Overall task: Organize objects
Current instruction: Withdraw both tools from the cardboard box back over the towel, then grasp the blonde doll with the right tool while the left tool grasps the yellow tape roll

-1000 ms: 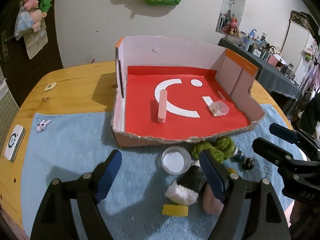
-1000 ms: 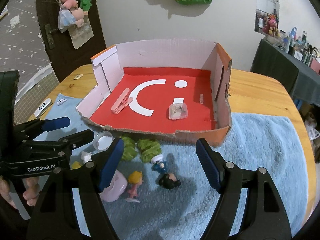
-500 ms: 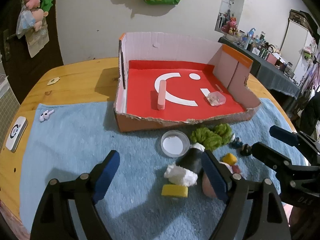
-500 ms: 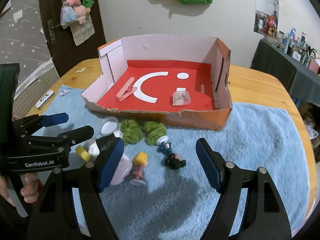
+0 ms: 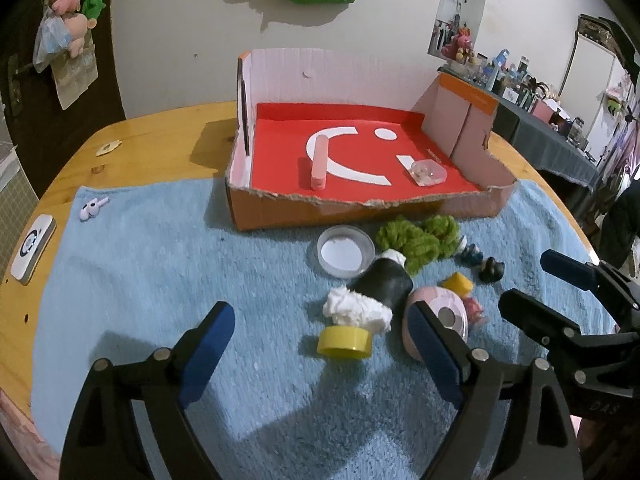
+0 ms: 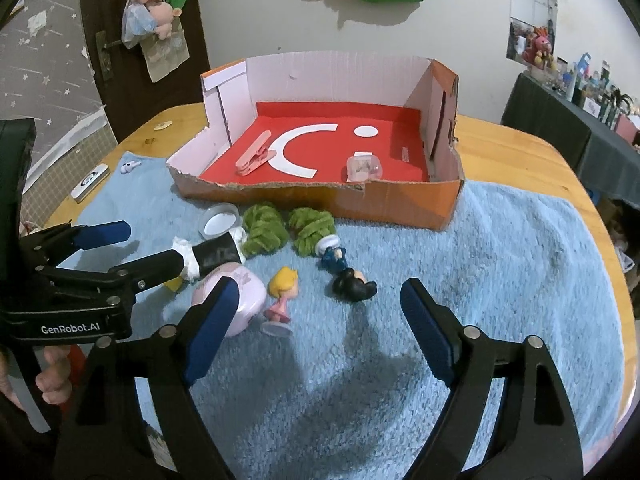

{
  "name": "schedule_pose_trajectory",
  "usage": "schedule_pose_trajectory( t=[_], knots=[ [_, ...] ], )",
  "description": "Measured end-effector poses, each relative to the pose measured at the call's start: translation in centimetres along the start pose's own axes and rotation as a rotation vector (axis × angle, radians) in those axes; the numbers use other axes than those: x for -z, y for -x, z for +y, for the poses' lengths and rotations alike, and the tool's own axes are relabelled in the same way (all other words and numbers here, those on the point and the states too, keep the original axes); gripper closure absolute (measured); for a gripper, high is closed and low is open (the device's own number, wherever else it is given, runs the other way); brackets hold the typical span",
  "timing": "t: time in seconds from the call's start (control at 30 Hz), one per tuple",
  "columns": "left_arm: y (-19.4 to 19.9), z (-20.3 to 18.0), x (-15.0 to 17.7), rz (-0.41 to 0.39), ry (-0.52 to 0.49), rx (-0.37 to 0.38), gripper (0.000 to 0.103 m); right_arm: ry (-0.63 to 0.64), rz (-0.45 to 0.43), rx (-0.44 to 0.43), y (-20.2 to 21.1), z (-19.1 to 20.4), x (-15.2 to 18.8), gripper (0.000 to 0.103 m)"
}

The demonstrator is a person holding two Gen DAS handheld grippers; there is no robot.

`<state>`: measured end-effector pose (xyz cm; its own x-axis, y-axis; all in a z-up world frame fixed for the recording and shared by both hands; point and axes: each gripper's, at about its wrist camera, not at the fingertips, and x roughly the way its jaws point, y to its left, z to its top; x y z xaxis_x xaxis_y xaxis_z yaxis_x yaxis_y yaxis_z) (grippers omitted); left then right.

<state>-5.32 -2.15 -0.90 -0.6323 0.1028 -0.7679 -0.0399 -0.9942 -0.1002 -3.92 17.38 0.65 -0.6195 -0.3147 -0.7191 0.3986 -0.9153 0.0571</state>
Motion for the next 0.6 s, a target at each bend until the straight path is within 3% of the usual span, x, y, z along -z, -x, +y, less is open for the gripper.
schedule_pose_trajectory(
  t=[0.6],
  knots=[
    [-0.3,-0.1,1.2,0.020,-0.001,0.002,0.013,-0.002,0.022,-0.005,-0.3,0.3,1.4,0.020]
  ],
)
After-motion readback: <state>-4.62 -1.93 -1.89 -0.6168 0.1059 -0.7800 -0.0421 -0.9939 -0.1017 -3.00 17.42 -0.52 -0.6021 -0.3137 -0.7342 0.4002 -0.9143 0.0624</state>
